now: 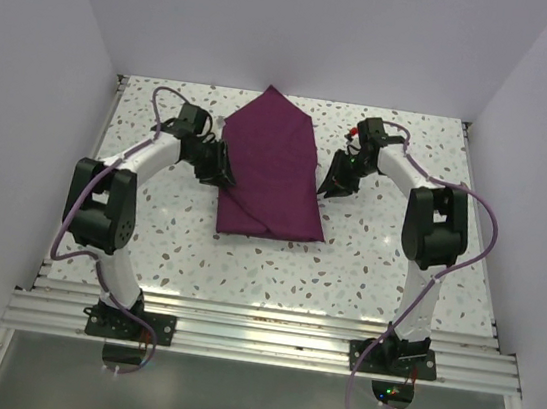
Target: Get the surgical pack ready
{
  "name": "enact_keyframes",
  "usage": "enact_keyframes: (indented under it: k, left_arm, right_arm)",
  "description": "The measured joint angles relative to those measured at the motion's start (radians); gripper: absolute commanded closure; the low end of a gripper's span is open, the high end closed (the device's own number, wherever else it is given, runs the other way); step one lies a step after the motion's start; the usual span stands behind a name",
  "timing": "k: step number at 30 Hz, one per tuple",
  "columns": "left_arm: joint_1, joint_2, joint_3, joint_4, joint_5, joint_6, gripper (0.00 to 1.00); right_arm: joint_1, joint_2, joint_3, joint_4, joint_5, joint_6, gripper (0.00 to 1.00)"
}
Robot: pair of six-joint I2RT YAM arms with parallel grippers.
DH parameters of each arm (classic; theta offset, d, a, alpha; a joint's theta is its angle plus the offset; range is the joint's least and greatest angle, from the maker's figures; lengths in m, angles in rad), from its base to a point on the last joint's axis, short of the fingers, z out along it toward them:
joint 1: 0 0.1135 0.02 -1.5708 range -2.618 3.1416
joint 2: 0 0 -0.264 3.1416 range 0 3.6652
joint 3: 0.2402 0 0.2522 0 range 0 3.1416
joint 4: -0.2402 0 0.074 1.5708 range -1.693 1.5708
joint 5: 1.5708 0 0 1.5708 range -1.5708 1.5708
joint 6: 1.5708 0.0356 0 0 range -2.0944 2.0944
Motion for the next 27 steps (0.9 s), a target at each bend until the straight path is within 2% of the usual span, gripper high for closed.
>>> enact_keyframes:
  k: [6, 13, 27]
  left_arm:
    - [-0.013, 0.002, 0.009, -0.013, -0.016, 0.002, 0.63]
    - [-0.018, -0.014, 0.009, -0.027, -0.069, 0.001, 0.59]
    - [-0.028, -0.034, 0.011, -0.036, -0.105, 0.001, 0.61]
  right_arm:
    - [0.0, 0.0, 0.0, 0.005, -0.014, 0.0, 0.7]
    - [0.0, 0.0, -0.002, 0.009, -0.017, 0.0, 0.7]
    - [0.0, 0.0, -0.005, 0.016, -0.021, 0.002, 0.7]
